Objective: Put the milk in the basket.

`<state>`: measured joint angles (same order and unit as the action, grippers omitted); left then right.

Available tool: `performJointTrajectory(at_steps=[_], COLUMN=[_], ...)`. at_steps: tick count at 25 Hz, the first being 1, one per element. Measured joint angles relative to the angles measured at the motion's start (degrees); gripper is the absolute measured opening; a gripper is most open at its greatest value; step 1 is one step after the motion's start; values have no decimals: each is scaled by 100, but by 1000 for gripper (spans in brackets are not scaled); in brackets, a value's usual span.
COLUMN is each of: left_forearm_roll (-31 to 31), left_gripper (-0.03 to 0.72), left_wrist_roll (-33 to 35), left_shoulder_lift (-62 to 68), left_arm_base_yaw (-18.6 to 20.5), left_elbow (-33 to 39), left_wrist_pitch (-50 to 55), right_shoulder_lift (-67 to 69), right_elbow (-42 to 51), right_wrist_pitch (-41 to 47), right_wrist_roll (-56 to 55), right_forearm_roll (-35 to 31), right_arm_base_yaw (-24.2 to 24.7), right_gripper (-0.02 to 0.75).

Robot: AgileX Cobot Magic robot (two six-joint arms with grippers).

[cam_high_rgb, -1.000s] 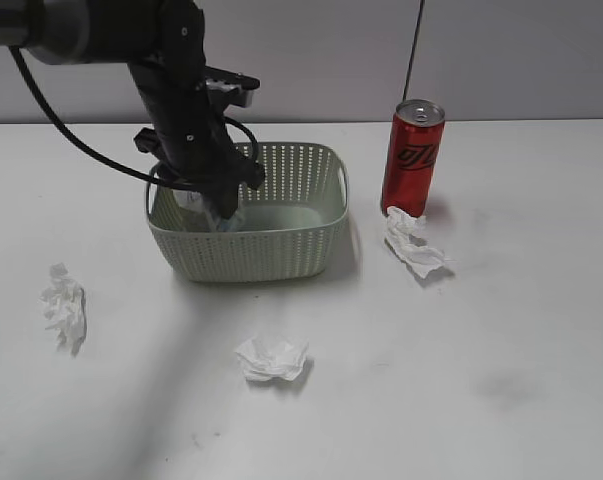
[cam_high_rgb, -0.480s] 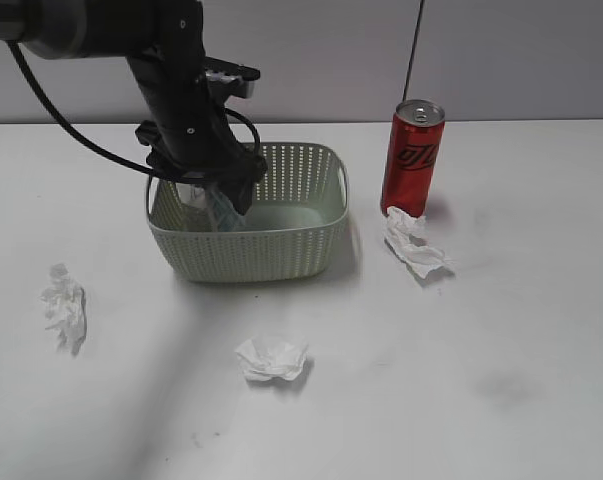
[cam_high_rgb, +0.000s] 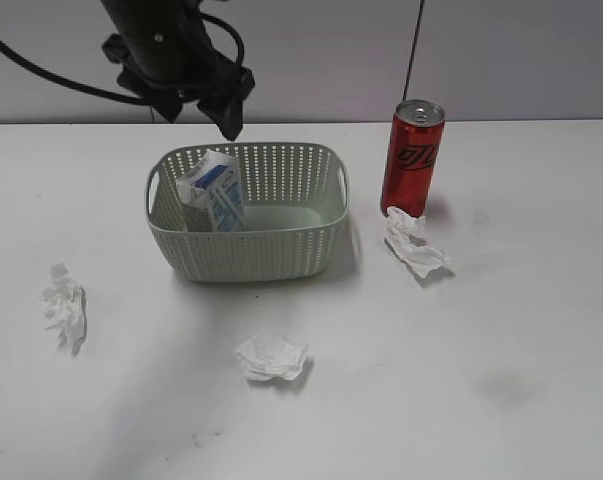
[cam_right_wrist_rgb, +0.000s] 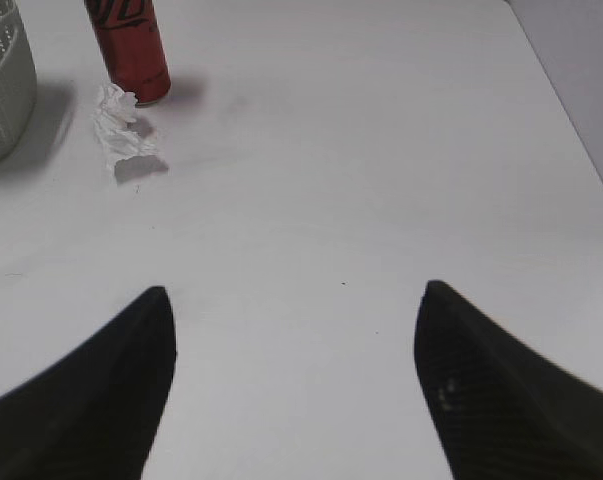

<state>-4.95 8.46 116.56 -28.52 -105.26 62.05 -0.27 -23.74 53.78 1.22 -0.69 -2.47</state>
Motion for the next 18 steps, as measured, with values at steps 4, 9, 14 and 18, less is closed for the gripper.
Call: performJointTrajectory(at_steps=[4, 9, 14, 18], left_forearm_roll=[130, 286, 319, 325], left_gripper=[639, 629, 624, 619], left_wrist_roll=[-17, -50, -102, -136], left_shoulder_lift=[-422, -894, -1282, -1765], left_arm_base_yaw=[0, 76, 374, 729], left_elbow=[-191, -215, -104, 450], left_wrist_pitch=[480, 747, 761, 761], right_shoulder_lift=[0, 0, 0, 0], right_elbow=[0, 0, 0, 0], right_wrist_pitch=[0, 0, 0, 0], right_wrist_roll=[0, 0, 0, -6], right_forearm_roll=[0, 0, 0, 0], right_arm_base_yaw=[0, 0, 0, 0], right_gripper=[589, 589, 589, 589])
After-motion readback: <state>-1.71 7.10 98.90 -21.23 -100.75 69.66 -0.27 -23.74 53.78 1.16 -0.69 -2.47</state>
